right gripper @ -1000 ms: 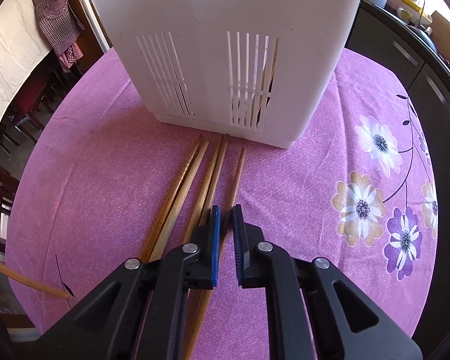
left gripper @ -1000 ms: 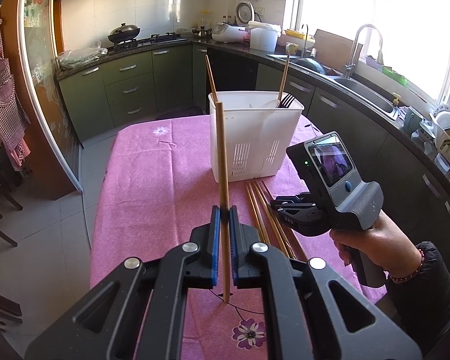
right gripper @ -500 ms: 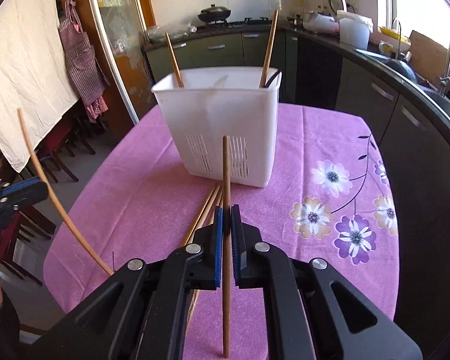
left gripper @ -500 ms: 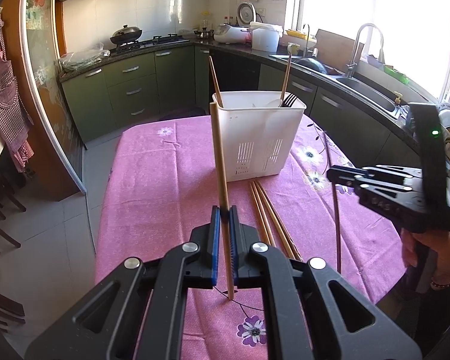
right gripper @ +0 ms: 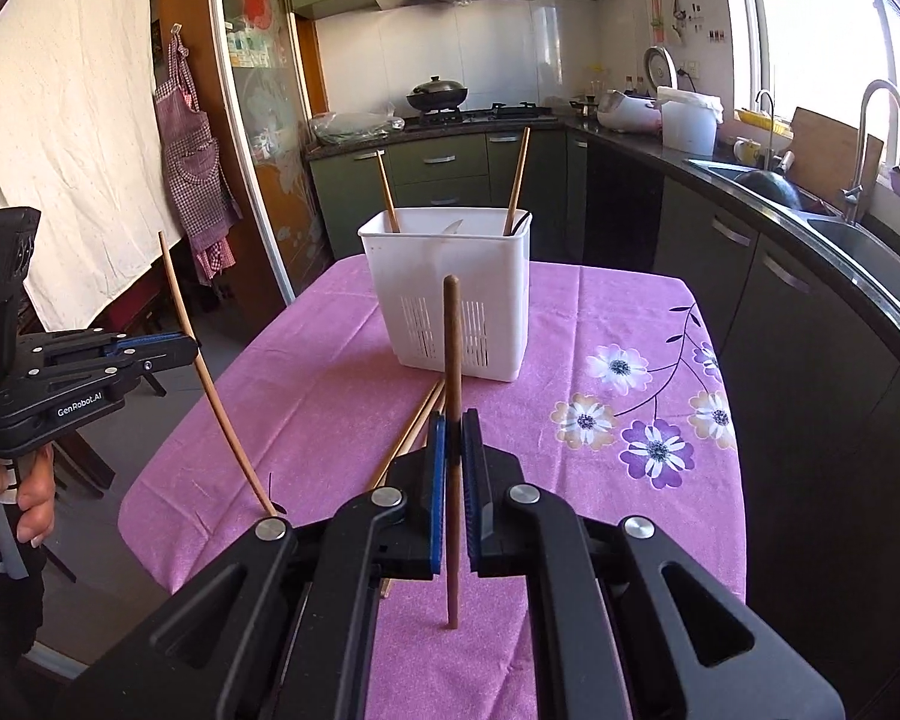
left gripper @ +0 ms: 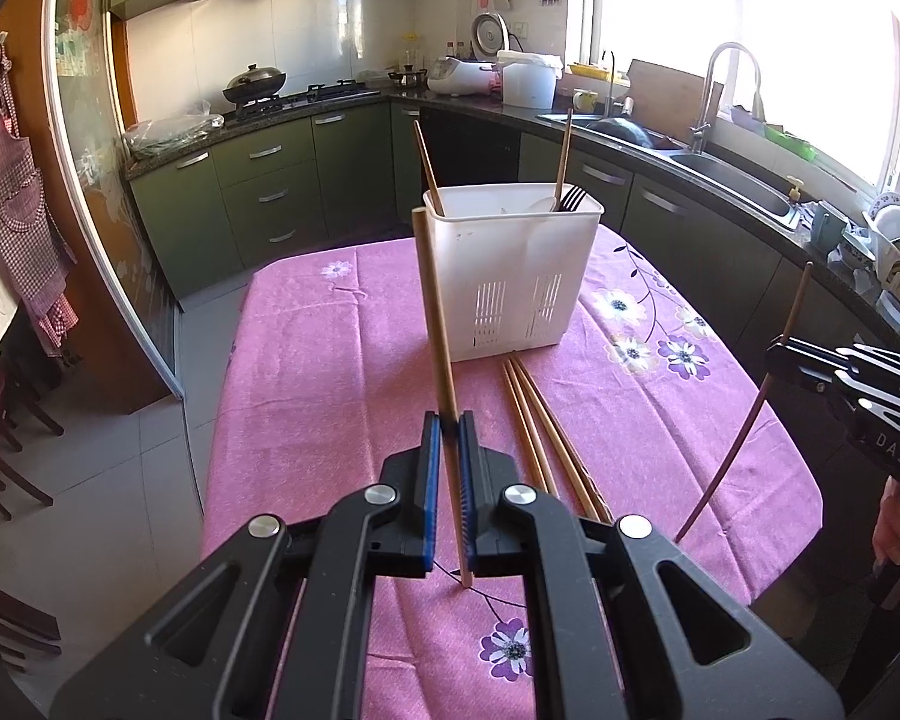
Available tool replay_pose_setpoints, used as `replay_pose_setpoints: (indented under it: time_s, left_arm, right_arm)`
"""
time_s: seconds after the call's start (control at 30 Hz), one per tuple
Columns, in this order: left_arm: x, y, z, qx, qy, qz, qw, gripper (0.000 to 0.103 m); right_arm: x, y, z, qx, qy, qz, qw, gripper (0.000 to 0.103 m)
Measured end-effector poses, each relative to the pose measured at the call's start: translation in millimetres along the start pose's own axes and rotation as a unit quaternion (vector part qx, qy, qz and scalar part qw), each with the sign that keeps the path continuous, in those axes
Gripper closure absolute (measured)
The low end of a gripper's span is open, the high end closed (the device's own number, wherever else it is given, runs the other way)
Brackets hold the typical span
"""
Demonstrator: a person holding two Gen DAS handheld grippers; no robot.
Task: Organize utensils
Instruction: 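Carry the chopstick over the white caddy with left while right lifts its chopstick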
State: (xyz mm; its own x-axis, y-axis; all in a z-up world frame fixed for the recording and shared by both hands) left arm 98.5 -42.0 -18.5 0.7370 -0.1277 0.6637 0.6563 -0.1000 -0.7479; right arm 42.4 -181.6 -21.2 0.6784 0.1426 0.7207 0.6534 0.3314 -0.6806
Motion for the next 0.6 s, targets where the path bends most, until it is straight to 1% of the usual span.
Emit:
replay_pose_setpoints:
  time_s: [0.33, 0.6]
  left_arm:
    - [0.1, -9.3, -3.4, 0.012, 0.007, -0.013, 0.9998, 0.097]
    - [11.7, -14.0, -6.5, 0.012, 0.011, -0.019, 0.9997, 0.097]
  right_arm:
    - [0.1, -0.1, -0.8, 0.000, -0.002, 0.000, 1.000, 0.097]
    - [-0.8, 0.8, -2.8, 0.003, 0.000, 0.000, 1.000, 0.097]
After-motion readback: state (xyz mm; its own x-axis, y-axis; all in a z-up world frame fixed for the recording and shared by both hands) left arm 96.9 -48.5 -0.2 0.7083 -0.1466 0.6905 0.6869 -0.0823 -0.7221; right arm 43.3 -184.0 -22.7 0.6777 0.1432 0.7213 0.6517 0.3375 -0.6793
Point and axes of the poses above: each gripper's, at about its wrist camera, not at the fingertips, and y roughly the way its jaws point, z to its left, x to its top, the point moved 1 cm from there along y, roughly the way its jaws point, and after that the axes turned 5 degrees about z, right-handed, at the moved point
